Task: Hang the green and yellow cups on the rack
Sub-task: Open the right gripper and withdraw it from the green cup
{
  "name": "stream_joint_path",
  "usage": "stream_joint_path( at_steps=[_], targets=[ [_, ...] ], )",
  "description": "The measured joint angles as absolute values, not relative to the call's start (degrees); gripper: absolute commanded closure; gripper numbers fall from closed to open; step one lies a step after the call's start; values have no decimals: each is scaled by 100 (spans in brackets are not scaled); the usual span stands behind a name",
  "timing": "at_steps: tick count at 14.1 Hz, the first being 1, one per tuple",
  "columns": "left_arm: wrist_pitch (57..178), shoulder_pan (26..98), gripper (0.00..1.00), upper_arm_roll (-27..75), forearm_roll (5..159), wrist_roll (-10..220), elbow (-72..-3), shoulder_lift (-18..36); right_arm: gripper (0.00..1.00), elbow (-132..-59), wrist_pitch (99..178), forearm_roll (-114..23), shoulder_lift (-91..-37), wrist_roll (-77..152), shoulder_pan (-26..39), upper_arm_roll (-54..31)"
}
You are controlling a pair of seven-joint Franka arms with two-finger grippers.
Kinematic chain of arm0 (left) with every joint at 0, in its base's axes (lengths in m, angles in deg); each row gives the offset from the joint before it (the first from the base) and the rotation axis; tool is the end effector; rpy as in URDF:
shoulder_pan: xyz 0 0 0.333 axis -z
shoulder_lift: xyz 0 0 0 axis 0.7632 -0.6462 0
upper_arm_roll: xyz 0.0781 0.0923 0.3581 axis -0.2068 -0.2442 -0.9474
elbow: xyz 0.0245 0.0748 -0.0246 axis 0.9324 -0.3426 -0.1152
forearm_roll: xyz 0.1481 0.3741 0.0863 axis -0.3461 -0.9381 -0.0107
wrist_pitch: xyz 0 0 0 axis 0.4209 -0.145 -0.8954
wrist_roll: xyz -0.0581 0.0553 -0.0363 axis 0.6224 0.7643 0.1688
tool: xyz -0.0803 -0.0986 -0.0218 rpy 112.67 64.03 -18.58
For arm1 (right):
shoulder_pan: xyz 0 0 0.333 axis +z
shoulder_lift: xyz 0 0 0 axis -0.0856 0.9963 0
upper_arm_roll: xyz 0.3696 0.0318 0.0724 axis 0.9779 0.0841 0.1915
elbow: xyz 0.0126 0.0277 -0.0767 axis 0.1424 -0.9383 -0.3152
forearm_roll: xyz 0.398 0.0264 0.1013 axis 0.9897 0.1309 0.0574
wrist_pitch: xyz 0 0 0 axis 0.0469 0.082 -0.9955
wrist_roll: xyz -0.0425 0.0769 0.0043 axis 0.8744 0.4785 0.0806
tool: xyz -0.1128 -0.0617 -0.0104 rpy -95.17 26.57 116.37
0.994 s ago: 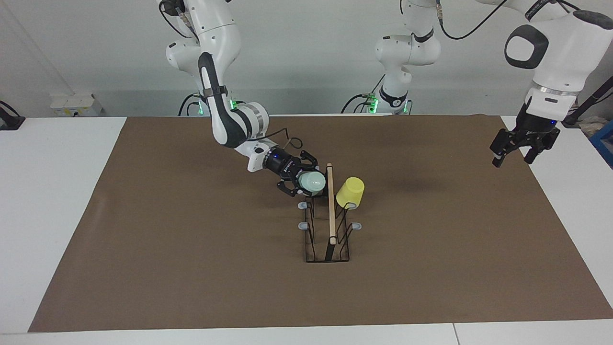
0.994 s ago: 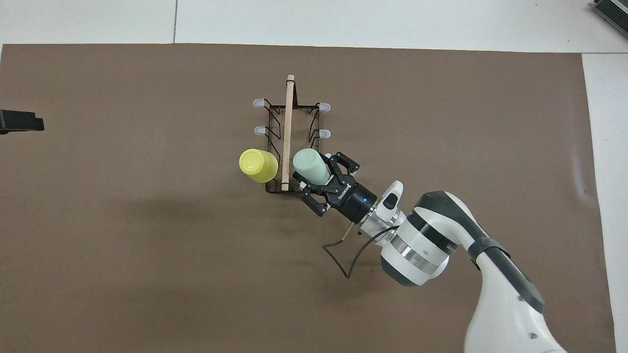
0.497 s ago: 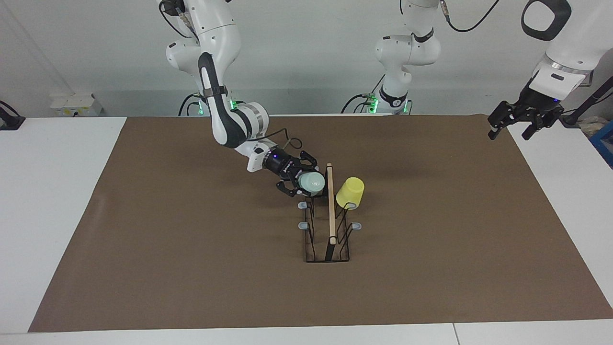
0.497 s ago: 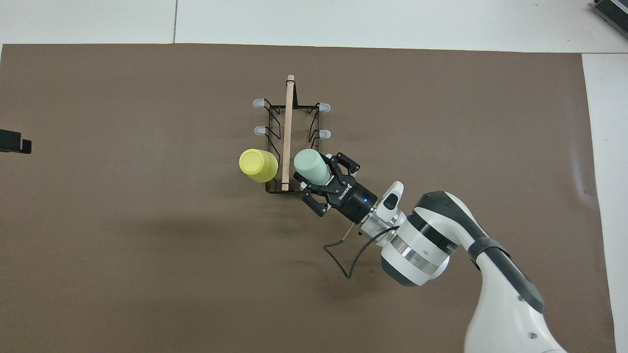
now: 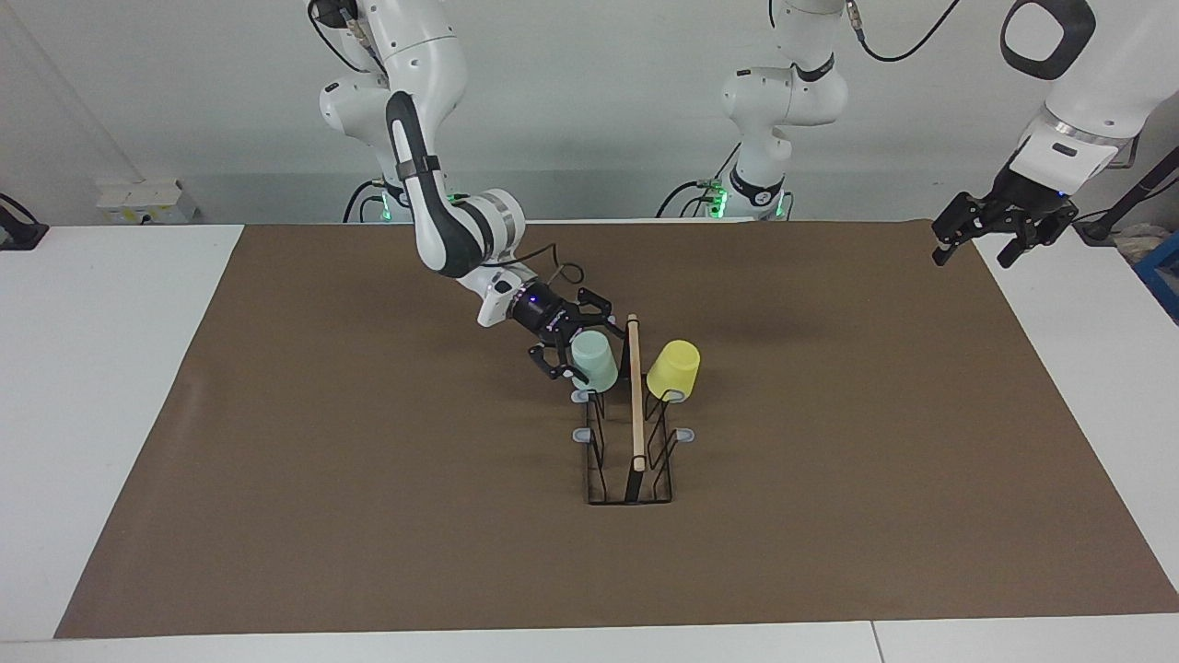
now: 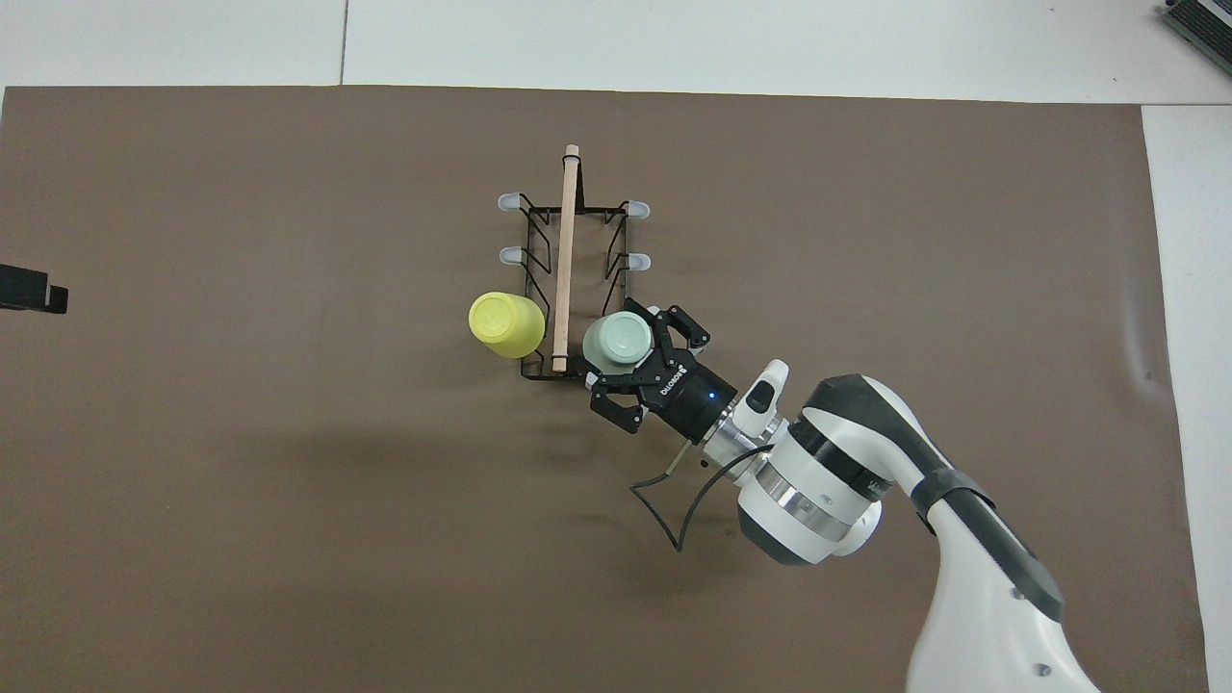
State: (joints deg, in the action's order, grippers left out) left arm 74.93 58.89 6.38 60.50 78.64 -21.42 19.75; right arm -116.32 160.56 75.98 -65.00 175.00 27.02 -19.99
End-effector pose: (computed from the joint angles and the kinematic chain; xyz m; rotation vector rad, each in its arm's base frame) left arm 0.5753 0.0503 0.6560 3.0798 -0.1352 0.1095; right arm 0.5243 0.3209 0.3267 -1.9239 -0.5735 -1.4018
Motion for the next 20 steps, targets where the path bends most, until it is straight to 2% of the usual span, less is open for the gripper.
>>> stream_joint_path(
  at_steps=[3, 7, 11, 17, 20],
  targets=[
    [7492, 5899, 0, 640, 6050, 7864, -2139, 1975, 0, -11427, 17218, 7574, -6895, 17336, 2744, -1886],
    [7430, 5858, 0, 684, 6049, 7864, -2139, 1979, 0, -11354, 17493, 7554, -7080, 17095, 2788, -1792],
    [7296, 5236, 0, 1492, 6042, 7886, -2136, 2014, 0, -11029, 18050, 6769, -7113, 17025, 2684, -1803],
    [7143, 5268, 0, 1584, 6042, 7906, -2131, 2094, 0, -10745, 18125, 4292, -7113, 16238, 2190, -1829],
    [7124, 5373, 0, 1473, 6042, 7956, -2132, 2099, 0, -10742, 17902, 3348, -7087, 16188, 1889, -1833]
  ],
)
